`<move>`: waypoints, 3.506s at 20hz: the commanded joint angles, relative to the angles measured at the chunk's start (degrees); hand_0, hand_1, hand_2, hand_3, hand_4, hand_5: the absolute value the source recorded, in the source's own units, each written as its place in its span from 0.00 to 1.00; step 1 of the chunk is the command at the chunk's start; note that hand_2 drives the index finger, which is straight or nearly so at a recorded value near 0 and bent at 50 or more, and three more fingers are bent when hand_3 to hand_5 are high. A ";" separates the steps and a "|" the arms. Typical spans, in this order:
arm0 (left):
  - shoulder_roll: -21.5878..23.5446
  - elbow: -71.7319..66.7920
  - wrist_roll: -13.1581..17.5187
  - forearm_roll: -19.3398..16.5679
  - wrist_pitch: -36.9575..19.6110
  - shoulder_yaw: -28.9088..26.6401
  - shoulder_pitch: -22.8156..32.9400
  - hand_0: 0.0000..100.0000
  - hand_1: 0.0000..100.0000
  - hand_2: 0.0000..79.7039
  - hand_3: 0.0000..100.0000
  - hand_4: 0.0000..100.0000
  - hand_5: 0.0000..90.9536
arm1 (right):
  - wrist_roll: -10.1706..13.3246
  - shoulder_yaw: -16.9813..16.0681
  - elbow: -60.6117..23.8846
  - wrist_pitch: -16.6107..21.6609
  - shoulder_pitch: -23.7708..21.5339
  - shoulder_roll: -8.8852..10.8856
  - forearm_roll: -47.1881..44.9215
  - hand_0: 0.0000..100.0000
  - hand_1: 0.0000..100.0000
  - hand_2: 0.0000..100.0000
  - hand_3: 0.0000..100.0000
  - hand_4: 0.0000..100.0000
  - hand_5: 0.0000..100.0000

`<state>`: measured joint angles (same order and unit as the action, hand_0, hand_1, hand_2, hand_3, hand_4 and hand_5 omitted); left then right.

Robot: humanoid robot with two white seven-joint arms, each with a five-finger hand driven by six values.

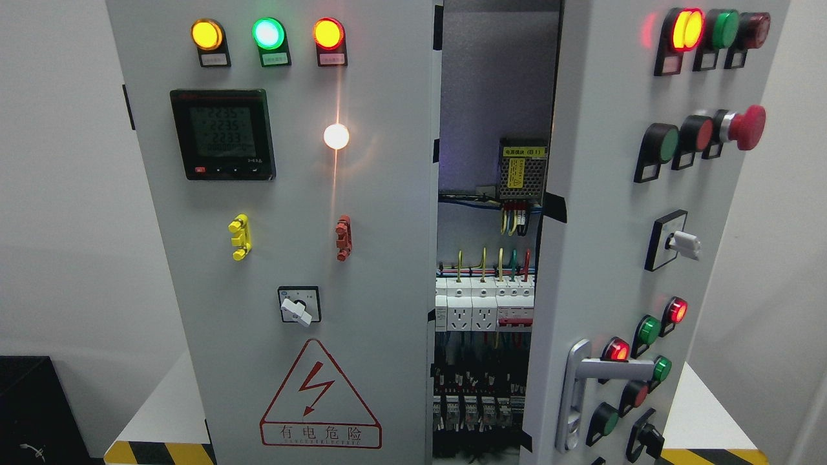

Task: Open door with both hands

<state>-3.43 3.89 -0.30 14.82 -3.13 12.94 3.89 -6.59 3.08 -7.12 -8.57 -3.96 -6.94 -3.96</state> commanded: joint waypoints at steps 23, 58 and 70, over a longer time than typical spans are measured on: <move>8.43 43.26 -0.05 0.47 -1.00 0.51 12.45 0.00 0.00 0.00 0.00 0.00 0.00 | 0.00 0.00 0.00 0.04 0.00 0.00 0.00 0.00 0.00 0.00 0.00 0.00 0.00; 43.33 109.92 -0.05 19.80 -2.58 11.23 6.58 0.00 0.00 0.00 0.00 0.00 0.00 | 0.00 0.00 0.00 0.04 0.00 0.00 0.00 0.00 0.00 0.00 0.00 0.00 0.00; 50.01 116.52 -0.05 29.64 -5.21 11.32 -1.33 0.00 0.00 0.00 0.00 0.00 0.00 | 0.00 0.00 0.00 0.04 0.00 0.00 0.00 0.00 0.00 0.00 0.00 0.00 0.00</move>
<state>38.71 111.59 -0.37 40.52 -7.02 23.66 5.29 -6.59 3.08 -7.11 -8.58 -3.95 -6.94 -3.96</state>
